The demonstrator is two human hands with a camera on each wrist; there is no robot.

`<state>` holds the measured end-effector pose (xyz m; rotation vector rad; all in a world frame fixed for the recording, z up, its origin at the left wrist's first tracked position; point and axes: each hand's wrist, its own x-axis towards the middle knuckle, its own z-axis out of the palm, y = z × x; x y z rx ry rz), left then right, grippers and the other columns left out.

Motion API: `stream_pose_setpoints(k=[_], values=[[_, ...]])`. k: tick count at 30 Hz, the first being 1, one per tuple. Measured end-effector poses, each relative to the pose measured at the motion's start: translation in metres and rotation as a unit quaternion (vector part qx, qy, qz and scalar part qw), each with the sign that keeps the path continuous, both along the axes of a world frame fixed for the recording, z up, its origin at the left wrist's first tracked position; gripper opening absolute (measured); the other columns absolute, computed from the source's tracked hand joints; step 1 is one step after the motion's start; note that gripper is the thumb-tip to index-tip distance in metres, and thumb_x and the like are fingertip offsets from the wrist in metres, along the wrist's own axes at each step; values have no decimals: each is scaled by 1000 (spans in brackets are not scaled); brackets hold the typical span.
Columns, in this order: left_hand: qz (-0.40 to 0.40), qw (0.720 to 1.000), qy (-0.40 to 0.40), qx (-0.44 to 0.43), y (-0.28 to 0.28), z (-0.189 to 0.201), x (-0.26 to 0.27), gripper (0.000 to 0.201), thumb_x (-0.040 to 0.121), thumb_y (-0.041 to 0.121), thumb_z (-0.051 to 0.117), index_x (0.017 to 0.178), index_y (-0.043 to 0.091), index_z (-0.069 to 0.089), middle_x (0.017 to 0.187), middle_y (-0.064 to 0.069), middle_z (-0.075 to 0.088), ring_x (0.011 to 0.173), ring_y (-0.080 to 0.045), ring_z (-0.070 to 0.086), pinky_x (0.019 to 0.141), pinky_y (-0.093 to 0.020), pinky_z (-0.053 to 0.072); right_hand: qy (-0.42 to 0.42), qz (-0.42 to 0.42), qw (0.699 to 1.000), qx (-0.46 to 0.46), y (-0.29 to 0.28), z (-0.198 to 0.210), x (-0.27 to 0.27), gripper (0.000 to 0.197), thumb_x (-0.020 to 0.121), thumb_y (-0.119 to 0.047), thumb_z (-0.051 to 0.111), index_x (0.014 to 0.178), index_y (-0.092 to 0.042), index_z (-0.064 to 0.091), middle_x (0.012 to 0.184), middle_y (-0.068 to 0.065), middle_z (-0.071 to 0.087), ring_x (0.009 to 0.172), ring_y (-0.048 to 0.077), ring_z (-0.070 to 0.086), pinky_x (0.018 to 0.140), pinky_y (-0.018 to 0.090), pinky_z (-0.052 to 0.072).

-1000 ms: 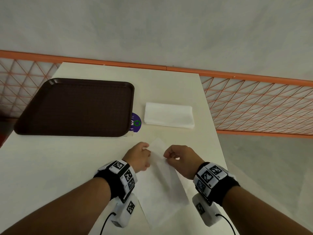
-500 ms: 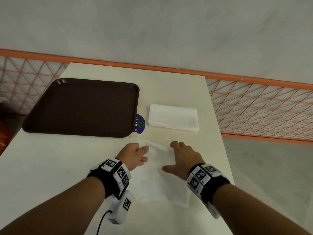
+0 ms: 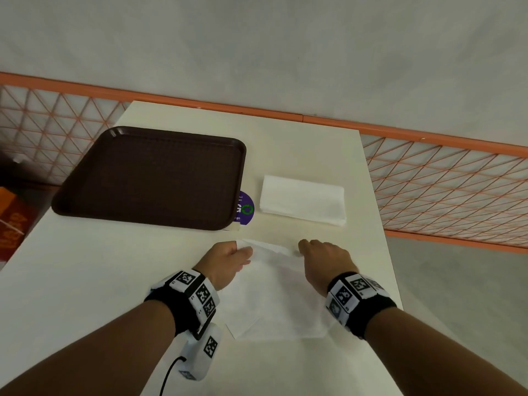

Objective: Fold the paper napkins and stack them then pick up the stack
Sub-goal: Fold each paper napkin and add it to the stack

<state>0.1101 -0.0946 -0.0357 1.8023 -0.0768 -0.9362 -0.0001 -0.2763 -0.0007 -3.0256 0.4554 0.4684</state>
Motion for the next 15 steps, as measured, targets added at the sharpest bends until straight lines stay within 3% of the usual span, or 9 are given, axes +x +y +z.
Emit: stream_pose_setpoints(k=[2,4,5,7,9,10,12,13,15], values=[[-15,1000,19,-12,3,2,1,16,83,18,60,83,20,76,99,-11,72,103,-29,64,97,-34,49,-31,36,999,6,-3,-1,-11,32,89,-5,42,117,-15,56,107,3,64,98,27,59,74,30,41],[-54,998,36,-23,6,7,2,24,90,11,53,84,18,75,103,-5,70,106,-22,60,92,-25,45,-42,74,996,19,-3,-7,-24,27,78,-6,60,100,-18,70,94,-1,71,90,24,65,80,33,51],[-84,996,34,-14,6,10,2,25,93,19,51,87,17,75,110,-2,68,109,-17,57,93,-24,40,-50,94,994,17,-2,-11,-30,25,67,-8,70,88,-22,73,83,-6,72,81,21,68,76,34,55],[-125,992,24,12,8,16,3,47,86,51,45,88,16,77,120,4,63,114,-11,53,102,-27,32,-51,125,991,6,-1,-20,-40,29,52,-11,79,73,-28,73,71,-14,69,69,14,67,66,31,57],[-124,990,-30,52,9,17,6,66,77,68,36,83,17,78,114,5,64,110,-12,54,104,-32,31,-53,137,989,20,5,-21,-44,29,53,-11,80,74,-30,73,73,-16,69,69,12,67,65,28,57],[-117,986,-86,87,10,17,8,68,81,70,36,82,16,77,107,4,67,105,-14,56,101,-32,35,-39,137,989,39,8,-20,-45,27,61,-9,77,80,-28,75,79,-13,71,75,15,68,69,30,56],[-137,950,-231,160,10,18,8,57,90,60,43,83,11,70,92,-1,67,92,-19,59,91,-33,44,-10,132,989,59,11,-21,-46,28,78,-4,62,97,-21,73,95,-6,73,90,22,67,83,34,53],[-176,921,-294,184,10,19,6,45,91,54,48,84,14,68,92,1,66,91,-19,58,88,-33,46,-10,139,989,56,14,-21,-48,30,80,-3,58,100,-19,72,97,-4,72,92,24,67,86,35,52],[-275,868,-362,200,7,17,-2,30,92,45,51,99,22,68,105,7,65,101,-15,55,93,-34,44,-5,151,987,48,20,-21,-51,27,74,-4,64,93,-21,73,87,-5,72,82,21,68,78,34,55]])
